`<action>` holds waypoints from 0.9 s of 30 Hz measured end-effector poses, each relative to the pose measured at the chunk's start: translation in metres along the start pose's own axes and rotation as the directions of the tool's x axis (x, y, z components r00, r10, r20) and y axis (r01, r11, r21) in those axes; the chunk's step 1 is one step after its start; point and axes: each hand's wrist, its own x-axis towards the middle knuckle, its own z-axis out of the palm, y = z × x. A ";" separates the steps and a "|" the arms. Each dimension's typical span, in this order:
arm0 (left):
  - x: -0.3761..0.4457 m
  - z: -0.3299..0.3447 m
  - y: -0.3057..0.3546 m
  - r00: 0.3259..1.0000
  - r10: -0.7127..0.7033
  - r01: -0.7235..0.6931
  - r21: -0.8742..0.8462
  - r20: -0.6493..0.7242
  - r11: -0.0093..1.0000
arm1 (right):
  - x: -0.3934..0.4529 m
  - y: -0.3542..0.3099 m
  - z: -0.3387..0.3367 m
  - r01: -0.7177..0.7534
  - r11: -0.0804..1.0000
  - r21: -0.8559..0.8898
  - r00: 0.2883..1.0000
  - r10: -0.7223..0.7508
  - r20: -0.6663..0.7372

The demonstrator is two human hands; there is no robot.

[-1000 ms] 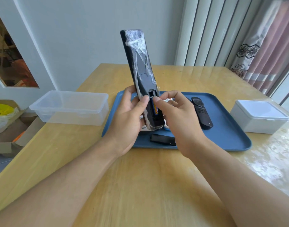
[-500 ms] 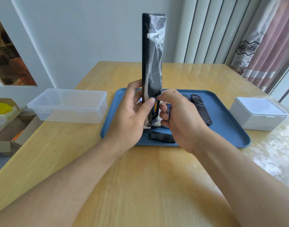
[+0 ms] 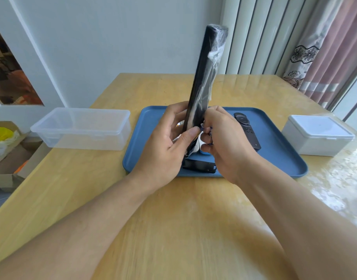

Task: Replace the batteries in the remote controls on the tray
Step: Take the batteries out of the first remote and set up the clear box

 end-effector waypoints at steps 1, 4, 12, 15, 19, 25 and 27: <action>0.000 0.000 0.001 1.000 -0.003 0.003 -0.007 -0.010 1.000 | -0.001 0.000 0.001 0.005 1.000 0.022 1.000 -0.005 -0.004; 0.002 -0.002 0.002 0.994 -0.075 0.069 -0.085 -0.075 0.994 | -0.002 0.004 0.006 0.093 0.996 0.010 0.996 -0.093 -0.005; 0.005 -0.005 0.002 0.969 -0.194 0.162 -0.198 -0.151 0.967 | -0.004 0.015 0.012 0.295 0.913 -0.283 0.947 -0.320 -0.043; 0.006 -0.005 0.001 0.969 -0.174 0.146 -0.164 -0.175 0.976 | -0.001 0.018 0.010 0.263 0.891 -0.371 0.951 -0.303 -0.054; 0.008 -0.007 -0.001 0.960 -0.182 0.159 -0.120 -0.211 0.980 | 0.001 0.020 0.011 0.261 0.875 -0.407 0.954 -0.299 -0.029; 0.006 -0.007 0.001 0.963 -0.177 0.166 -0.071 -0.205 0.984 | 0.002 0.021 0.009 0.312 0.826 -0.469 0.935 -0.355 -0.005; 0.006 -0.006 0.002 0.963 -0.166 0.158 -0.053 -0.210 0.986 | 0.002 0.022 0.009 0.329 0.818 -0.472 0.928 -0.372 0.003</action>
